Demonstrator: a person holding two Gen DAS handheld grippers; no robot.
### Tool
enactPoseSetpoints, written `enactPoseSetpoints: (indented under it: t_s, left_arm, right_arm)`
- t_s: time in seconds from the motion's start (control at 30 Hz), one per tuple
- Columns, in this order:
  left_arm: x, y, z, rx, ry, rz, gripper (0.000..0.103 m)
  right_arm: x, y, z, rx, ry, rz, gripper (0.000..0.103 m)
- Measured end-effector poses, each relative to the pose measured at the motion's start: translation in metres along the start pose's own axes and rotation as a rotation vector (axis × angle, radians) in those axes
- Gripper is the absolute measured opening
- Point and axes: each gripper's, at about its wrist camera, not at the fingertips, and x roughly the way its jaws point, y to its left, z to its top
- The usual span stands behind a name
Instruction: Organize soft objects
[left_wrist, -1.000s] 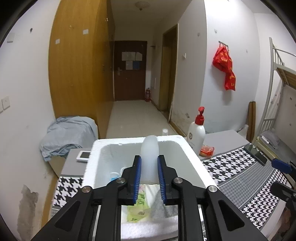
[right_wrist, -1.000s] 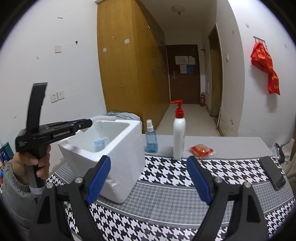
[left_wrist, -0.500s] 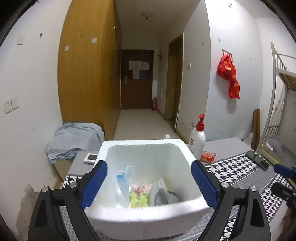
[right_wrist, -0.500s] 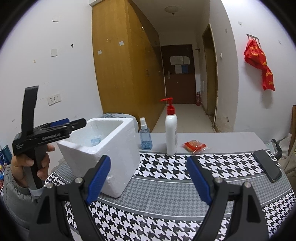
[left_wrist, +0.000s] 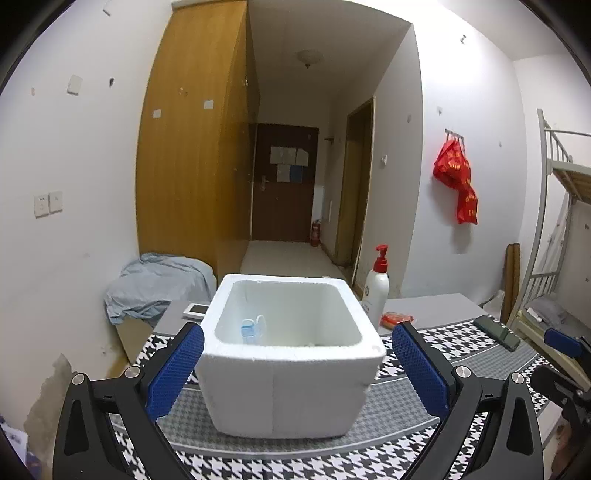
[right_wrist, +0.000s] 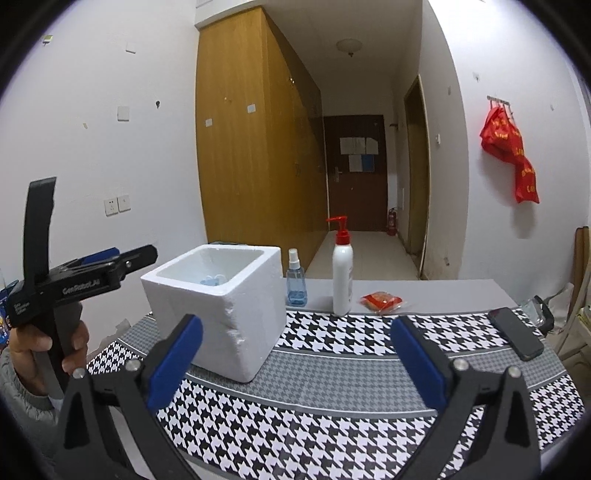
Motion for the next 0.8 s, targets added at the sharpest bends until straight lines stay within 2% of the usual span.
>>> enactPoseSetpoints:
  t_s: [0.43, 0.8]
  left_arm:
    - [-0.041, -0.010, -0.018, 0.017, -0.034, 0.008, 0.102]
    - [-0.073, -0.008, -0.051, 0.009, -0.057, 0.020, 0.102]
  right_arm:
    - [-0.030, 0.011, -0.013, 0.006, -0.023, 0.000, 0.103]
    - [-0.052, 0.025, -0.033, 0.014, -0.053, -0.019, 0.103]
